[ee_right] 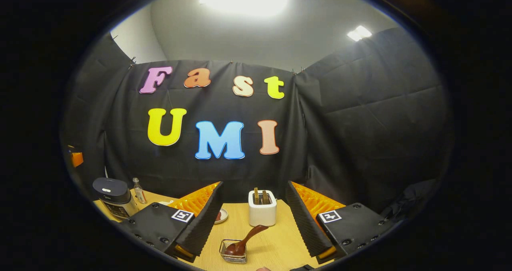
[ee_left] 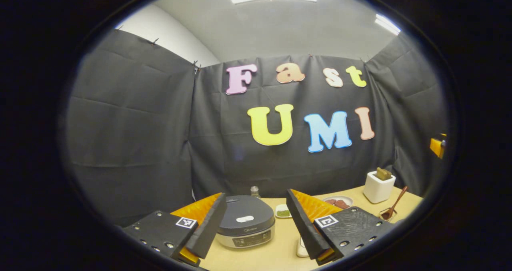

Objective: Close the left gripper, press the button to open the rice cooker; take a wooden spoon from the chopstick holder with the right hand, scoop a spoonful of rice and pour it into the rice cooker, then put the wooden spoon back into the chopstick holder.

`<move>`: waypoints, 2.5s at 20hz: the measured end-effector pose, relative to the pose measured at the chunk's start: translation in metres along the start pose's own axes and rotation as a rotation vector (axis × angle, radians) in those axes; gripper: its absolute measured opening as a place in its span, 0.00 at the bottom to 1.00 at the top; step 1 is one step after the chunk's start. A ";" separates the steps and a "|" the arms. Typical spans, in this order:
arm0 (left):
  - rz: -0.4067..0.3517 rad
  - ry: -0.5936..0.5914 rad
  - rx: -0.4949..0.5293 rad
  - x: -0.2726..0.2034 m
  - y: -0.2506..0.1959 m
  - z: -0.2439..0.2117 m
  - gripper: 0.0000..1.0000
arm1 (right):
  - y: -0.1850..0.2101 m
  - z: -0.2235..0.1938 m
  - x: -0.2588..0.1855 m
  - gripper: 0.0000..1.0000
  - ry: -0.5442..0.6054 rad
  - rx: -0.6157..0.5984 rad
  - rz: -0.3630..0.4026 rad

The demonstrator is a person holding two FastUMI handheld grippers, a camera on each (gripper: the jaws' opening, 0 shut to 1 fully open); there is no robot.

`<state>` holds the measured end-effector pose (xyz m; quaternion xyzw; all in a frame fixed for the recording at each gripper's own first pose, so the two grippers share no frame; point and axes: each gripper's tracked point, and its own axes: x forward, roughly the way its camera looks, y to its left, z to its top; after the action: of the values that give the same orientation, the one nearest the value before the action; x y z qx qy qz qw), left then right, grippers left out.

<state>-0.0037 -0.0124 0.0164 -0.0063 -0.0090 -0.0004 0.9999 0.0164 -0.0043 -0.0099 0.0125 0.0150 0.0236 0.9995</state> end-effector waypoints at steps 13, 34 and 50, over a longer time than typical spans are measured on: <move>0.054 0.025 0.011 0.000 -0.025 -0.005 0.48 | -0.018 -0.016 0.019 0.98 0.016 0.023 0.085; -0.016 0.152 -0.078 0.137 0.053 -0.083 0.02 | 0.018 -0.019 0.023 0.98 0.034 -0.002 -0.062; -0.081 0.345 -0.094 0.196 0.039 -0.220 0.02 | 0.028 -0.012 0.023 0.98 0.044 -0.068 -0.134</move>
<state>0.1967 0.0233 -0.2008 -0.0523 0.1624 -0.0422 0.9844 0.0381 0.0247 -0.0214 -0.0229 0.0372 -0.0427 0.9981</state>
